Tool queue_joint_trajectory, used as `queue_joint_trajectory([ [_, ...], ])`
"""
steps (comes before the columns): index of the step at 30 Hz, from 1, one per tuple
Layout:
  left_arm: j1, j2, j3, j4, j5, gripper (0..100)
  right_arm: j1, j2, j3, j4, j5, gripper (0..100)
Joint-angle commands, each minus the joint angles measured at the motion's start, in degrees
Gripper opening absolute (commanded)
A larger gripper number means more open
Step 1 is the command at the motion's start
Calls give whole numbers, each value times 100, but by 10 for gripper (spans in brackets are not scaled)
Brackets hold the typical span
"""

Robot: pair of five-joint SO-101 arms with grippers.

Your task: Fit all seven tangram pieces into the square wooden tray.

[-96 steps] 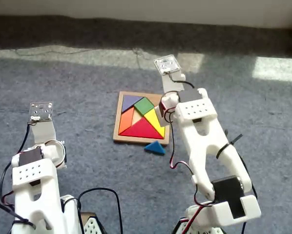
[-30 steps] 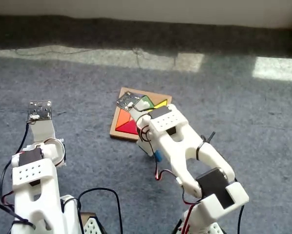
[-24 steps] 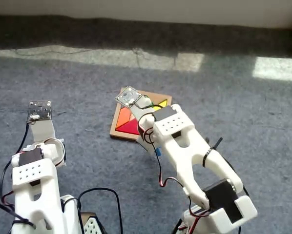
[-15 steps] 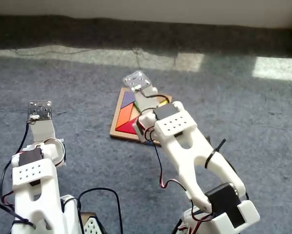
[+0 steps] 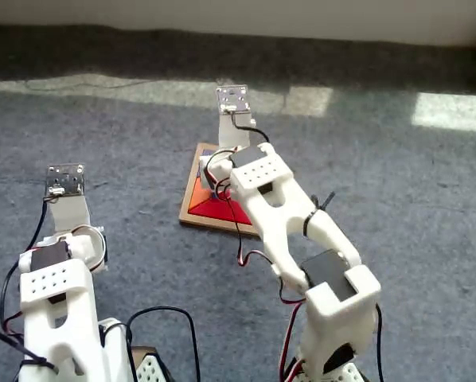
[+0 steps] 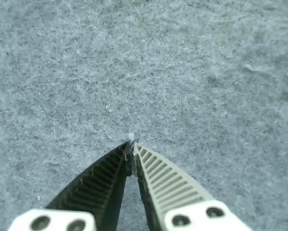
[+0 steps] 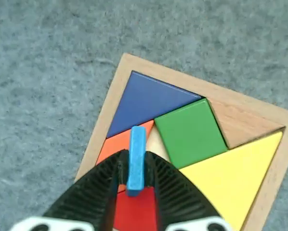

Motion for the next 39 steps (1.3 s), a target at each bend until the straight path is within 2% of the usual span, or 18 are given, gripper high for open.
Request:
queue_joint_trajectory([
  [1, -4, -48, -22, -88, -44, 35, -40, 163, -558, -119, -62, 6],
  [5, -4, -48, -22, -88, -44, 35, -48, 198, -602, -75, 26, 14],
  [10, -4, -48, -22, -88, -44, 35, -57, 189, -787, 593, 79, 183],
  [12, -4, -48, -22, -88, -44, 35, -40, 198, -989, 892, 105, 220],
  [22, -4, -48, -22, -97, -44, 35, 40, 189, -1692, 1921, 114, 220],
  [24, -4, -48, -22, -97, -44, 35, 75, 189, -1727, 1947, 114, 214],
  [31, -4, -48, -22, -97, -44, 35, -31, 180, -1745, 1912, 185, 100],
  [37, 136, -48, -22, -97, -44, 35, -251, 198, -2035, 1912, 993, 8],
  [39, 136, -48, -22, -97, -44, 35, -382, 224, -2026, 1903, 1231, 5],
])
